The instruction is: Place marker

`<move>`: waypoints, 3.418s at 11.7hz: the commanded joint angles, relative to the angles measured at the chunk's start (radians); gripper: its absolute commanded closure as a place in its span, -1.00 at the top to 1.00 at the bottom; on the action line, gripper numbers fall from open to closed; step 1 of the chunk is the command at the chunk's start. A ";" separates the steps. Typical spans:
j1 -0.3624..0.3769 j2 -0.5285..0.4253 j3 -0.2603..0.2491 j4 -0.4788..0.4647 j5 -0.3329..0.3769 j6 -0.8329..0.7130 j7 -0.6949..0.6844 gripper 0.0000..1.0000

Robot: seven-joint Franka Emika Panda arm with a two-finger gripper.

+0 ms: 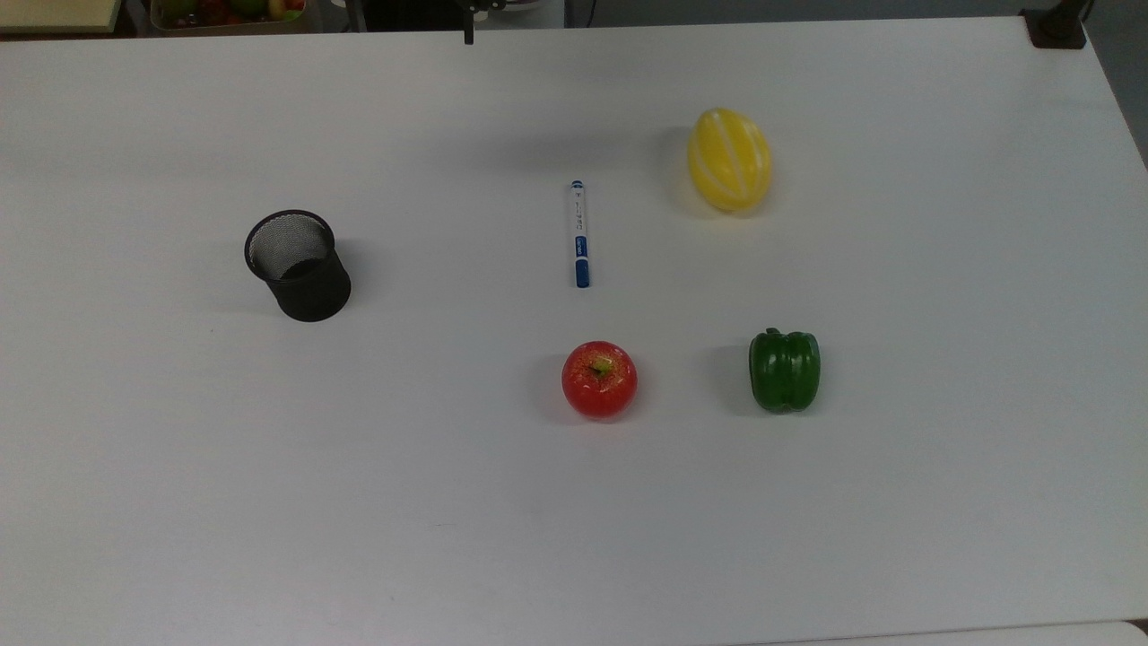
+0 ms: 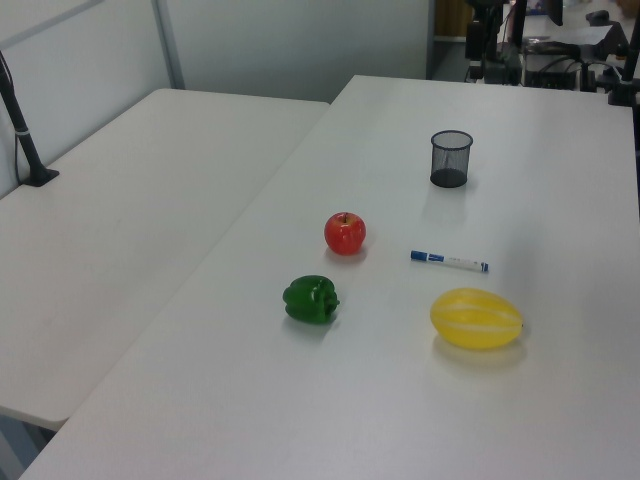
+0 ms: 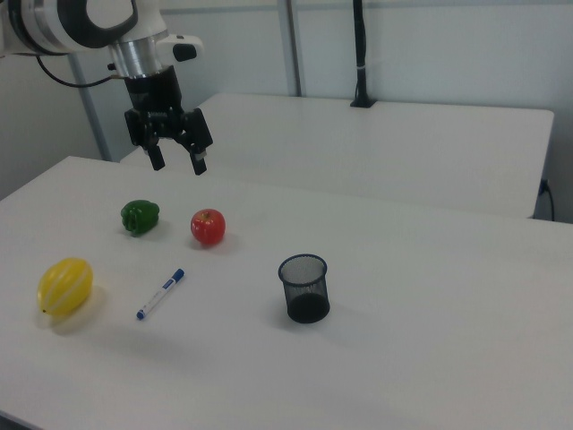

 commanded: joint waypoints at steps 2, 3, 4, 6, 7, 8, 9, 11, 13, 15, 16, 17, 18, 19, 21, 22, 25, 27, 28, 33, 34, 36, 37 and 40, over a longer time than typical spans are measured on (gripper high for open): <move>0.005 -0.017 -0.007 -0.012 -0.003 -0.013 -0.003 1.00; 0.003 -0.016 -0.005 -0.009 -0.001 -0.014 -0.003 1.00; 0.002 -0.018 -0.007 -0.012 -0.001 -0.014 -0.003 1.00; -0.001 -0.020 -0.007 -0.006 0.002 -0.014 -0.003 1.00; 0.002 -0.018 -0.007 -0.006 0.000 -0.013 -0.003 1.00; 0.005 -0.018 -0.007 -0.003 0.002 -0.011 -0.003 1.00; 0.008 -0.018 -0.004 -0.003 0.005 -0.005 -0.002 1.00; 0.006 -0.013 0.025 -0.004 0.006 0.003 -0.003 1.00; 0.005 -0.013 0.059 -0.004 0.008 0.004 -0.002 1.00; 0.005 -0.012 0.111 -0.003 0.008 0.004 0.000 1.00; 0.005 -0.013 0.128 -0.004 0.022 0.004 0.000 1.00; 0.006 -0.013 0.134 -0.004 0.037 0.004 0.000 1.00; 0.009 -0.012 0.139 -0.006 0.042 0.004 0.001 1.00; 0.011 -0.012 0.140 -0.007 0.042 0.004 0.001 1.00; 0.028 -0.003 0.140 -0.015 0.043 0.013 0.000 1.00; 0.028 0.005 0.140 -0.039 0.045 0.045 0.000 1.00; 0.022 0.007 0.140 -0.123 0.045 0.134 0.000 1.00; 0.029 0.011 0.140 -0.198 0.045 0.199 0.007 1.00; 0.031 0.020 0.140 -0.229 0.045 0.248 0.044 1.00; 0.048 0.075 0.142 -0.331 0.043 0.391 0.102 1.00; 0.057 0.085 0.140 -0.343 0.039 0.414 0.102 1.00; 0.071 0.120 0.140 -0.354 0.032 0.437 0.102 1.00; 0.078 0.140 0.140 -0.354 0.032 0.450 0.110 1.00; 0.100 0.216 0.140 -0.352 0.013 0.515 0.190 1.00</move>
